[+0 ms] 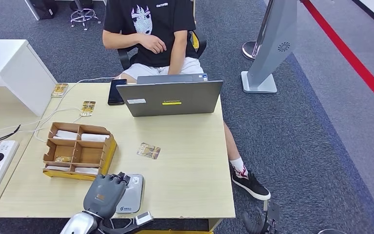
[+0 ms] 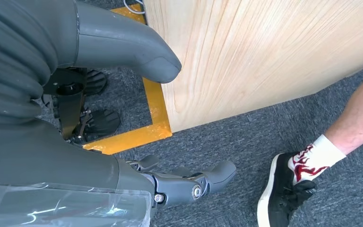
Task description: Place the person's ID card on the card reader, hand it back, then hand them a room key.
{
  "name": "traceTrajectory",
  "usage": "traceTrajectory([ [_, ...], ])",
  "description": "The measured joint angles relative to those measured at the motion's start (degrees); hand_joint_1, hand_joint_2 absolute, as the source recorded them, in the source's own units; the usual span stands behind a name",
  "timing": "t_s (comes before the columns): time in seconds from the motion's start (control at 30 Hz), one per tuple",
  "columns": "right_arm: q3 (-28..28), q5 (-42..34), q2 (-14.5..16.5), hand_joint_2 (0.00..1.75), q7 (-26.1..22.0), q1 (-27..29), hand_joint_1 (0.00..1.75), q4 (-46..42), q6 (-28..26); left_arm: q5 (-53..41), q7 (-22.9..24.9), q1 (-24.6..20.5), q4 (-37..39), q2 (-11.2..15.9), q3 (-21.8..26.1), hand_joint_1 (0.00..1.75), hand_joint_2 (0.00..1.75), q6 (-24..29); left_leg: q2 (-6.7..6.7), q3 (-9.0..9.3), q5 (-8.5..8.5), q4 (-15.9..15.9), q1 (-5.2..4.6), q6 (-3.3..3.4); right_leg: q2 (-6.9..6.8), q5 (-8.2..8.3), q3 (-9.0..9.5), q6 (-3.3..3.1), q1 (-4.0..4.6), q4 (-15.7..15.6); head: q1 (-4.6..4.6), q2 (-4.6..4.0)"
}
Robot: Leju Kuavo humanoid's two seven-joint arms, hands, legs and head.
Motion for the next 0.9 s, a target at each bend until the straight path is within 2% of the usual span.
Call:
traceTrajectory([
  [0.37, 0.06, 0.19, 0.00, 1.75, -0.06, -0.01, 0.00, 0.02, 0.08, 1.82, 0.21, -0.06, 2.13, 0.04, -0.04, 1.75, 1.75, -2.64, 0.00, 0.00, 0.00, 0.00, 0.00, 0.00, 0.00, 0.00, 0.00, 0.00, 0.00, 0.00, 0.00, 0.00],
  [0.9, 0.13, 0.29, 0.00, 1.75, -0.11, -0.01, 0.00, 0.04, 0.15, 2.74, 0.48, -0.20, 3.74, 0.11, -0.04, 1.75, 1.75, -3.20, -0.01, 0.02, 0.00, 0.00, 0.00, 0.00, -0.01, 0.00, 0.03, 0.00, 0.00, 0.00, -0.01, 0.00],
])
